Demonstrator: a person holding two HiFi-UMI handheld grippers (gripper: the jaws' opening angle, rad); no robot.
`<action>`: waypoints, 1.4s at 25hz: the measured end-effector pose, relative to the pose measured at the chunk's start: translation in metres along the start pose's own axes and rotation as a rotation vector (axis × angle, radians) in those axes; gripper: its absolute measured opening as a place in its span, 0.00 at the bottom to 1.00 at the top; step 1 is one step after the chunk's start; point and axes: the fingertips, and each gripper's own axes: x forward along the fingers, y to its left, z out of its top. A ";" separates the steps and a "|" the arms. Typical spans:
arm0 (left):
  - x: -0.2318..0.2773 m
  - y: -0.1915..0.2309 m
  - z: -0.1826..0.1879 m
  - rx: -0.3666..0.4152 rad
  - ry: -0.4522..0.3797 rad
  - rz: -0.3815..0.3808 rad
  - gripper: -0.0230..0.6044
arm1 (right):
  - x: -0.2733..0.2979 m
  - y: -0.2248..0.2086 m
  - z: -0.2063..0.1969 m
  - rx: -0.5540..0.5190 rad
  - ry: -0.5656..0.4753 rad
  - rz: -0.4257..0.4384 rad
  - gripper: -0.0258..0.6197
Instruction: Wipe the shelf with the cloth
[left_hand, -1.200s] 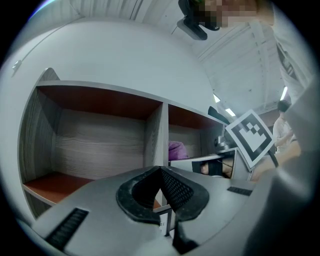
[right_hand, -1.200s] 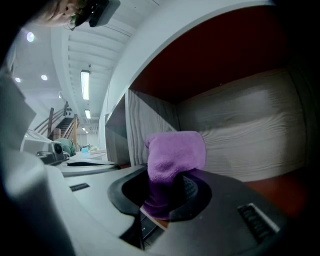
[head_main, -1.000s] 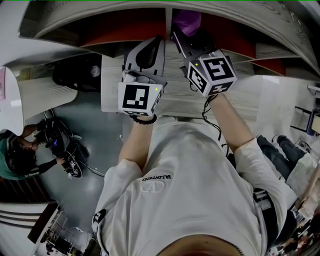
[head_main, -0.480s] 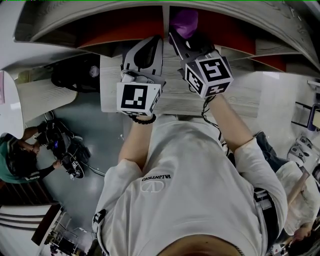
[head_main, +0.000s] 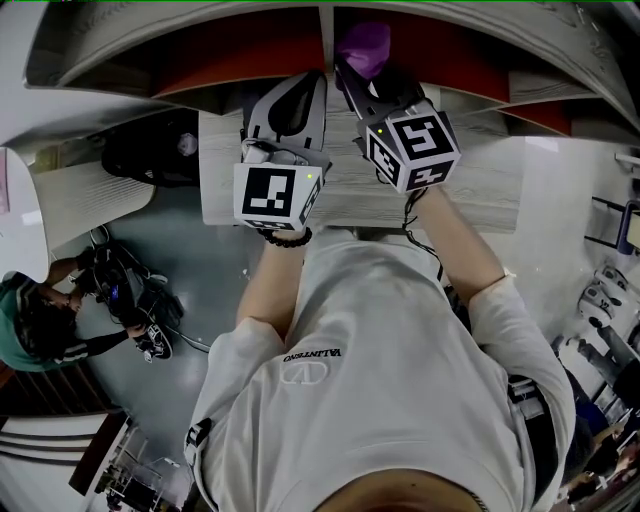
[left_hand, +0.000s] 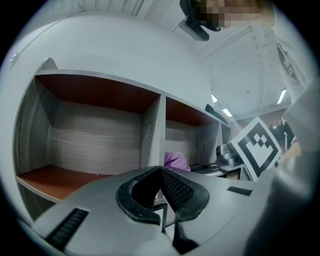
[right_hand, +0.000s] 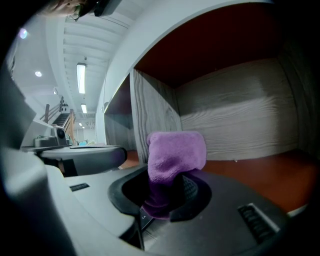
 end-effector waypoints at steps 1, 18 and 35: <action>0.000 -0.001 0.000 0.001 -0.001 -0.002 0.03 | 0.000 0.000 -0.001 -0.002 0.000 -0.001 0.16; -0.005 -0.017 0.014 0.012 -0.039 -0.010 0.03 | -0.033 -0.003 0.017 0.000 -0.053 -0.005 0.16; -0.020 -0.058 0.031 0.083 -0.087 -0.018 0.03 | -0.141 -0.049 0.046 -0.043 -0.133 -0.091 0.16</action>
